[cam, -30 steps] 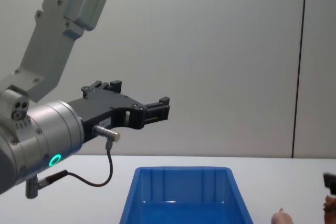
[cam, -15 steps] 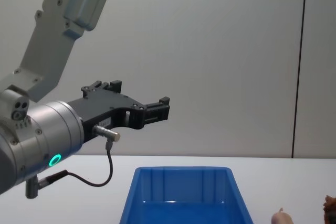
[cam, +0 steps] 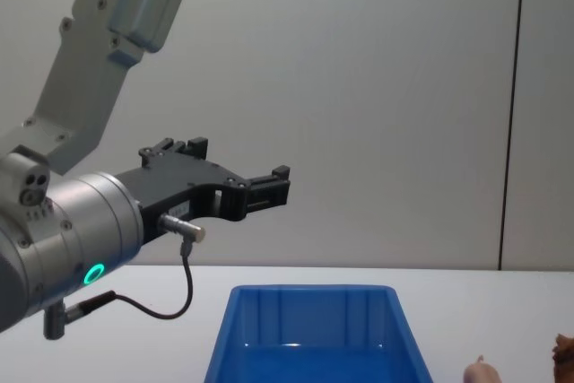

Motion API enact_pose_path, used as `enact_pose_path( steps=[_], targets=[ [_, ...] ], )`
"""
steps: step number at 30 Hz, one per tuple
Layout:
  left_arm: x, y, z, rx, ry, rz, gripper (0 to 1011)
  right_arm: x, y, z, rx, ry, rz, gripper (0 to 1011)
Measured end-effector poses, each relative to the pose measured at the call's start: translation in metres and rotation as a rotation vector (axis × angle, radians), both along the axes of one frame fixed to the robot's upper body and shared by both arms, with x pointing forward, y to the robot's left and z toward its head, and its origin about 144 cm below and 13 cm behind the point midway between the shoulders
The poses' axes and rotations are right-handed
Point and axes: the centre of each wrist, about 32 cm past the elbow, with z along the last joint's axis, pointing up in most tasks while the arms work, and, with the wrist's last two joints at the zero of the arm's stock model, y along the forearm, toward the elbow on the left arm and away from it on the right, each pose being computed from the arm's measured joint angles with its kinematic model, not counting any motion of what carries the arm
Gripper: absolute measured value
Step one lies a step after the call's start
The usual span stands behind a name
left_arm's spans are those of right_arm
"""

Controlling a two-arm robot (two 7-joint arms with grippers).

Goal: Pick up the two dolls from the table and place them into the box.

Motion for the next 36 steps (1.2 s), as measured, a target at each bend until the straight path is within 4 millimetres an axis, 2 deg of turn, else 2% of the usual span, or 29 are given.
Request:
enact_pose_path(
  steps=[7,8,9,14,16,17,22,36],
  targets=[
    [0.0,0.0,0.0,0.0,0.0,0.0,1000,0.005,0.002,-0.002,0.013,0.039,-0.02,755],
    [0.0,0.0,0.0,0.0,0.0,0.0,1001,0.005,0.002,-0.003,0.015,0.042,-0.022,704],
    [0.0,0.0,0.0,0.0,0.0,0.0,1001,0.006,0.002,-0.003,0.018,0.047,-0.026,704],
    [0.0,0.0,0.0,0.0,0.0,0.0,1000,0.007,0.002,-0.003,0.025,0.058,-0.036,520],
    [0.0,0.0,0.0,0.0,0.0,0.0,1000,0.008,0.002,-0.003,0.027,0.059,-0.038,484],
    [0.0,0.0,0.0,0.0,0.0,0.0,1000,0.008,0.002,-0.003,0.028,0.059,-0.039,419],
    [0.0,0.0,0.0,0.0,0.0,0.0,1001,0.008,0.003,-0.001,0.032,0.042,-0.04,294],
    [0.0,0.0,0.0,0.0,0.0,0.0,1000,0.006,0.011,0.017,0.033,-0.113,0.011,281]
  ],
)
